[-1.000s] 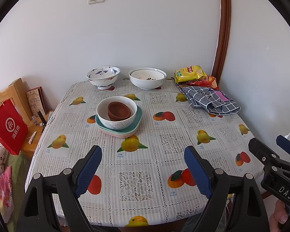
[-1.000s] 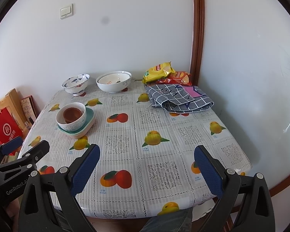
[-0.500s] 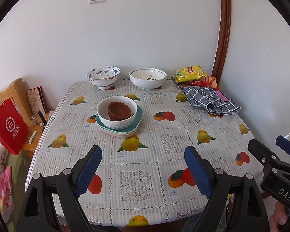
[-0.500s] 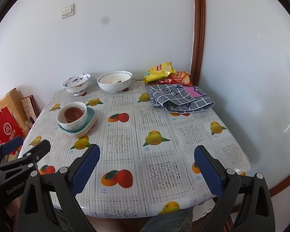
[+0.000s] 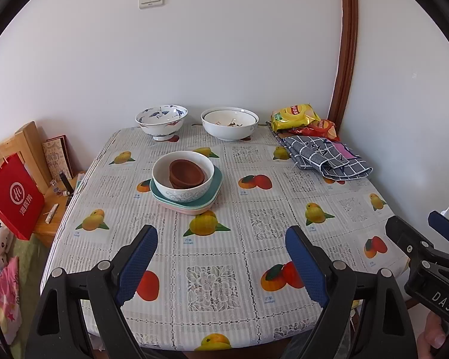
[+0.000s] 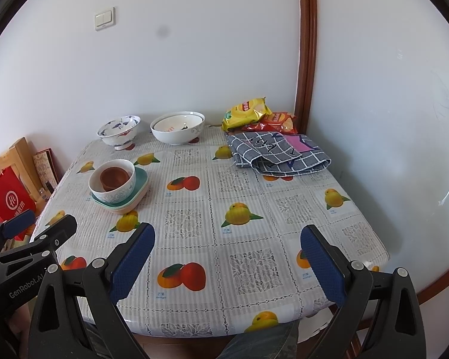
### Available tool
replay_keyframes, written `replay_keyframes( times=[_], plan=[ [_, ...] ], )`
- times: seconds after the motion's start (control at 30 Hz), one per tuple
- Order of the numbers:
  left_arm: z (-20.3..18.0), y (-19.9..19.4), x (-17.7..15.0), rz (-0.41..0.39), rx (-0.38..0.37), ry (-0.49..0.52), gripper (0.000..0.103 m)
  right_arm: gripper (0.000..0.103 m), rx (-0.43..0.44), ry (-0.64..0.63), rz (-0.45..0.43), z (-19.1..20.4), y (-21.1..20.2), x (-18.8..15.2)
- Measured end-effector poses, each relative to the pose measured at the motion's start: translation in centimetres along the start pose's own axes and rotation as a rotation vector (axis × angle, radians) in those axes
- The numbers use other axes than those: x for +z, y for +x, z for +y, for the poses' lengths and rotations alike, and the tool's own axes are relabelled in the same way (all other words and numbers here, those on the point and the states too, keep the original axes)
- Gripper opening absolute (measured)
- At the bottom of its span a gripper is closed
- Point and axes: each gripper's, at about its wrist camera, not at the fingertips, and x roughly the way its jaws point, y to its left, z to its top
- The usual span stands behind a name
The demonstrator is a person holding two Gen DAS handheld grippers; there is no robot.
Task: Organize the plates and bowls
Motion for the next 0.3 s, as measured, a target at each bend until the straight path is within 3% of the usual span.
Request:
replay_keyframes(
  times=[0.3],
  plan=[
    [-0.07, -0.01, 0.04, -0.003, 0.006, 0.001, 0.087, 0.097, -0.002, 0.003, -0.002, 0.04, -0.16, 0.04]
  ],
)
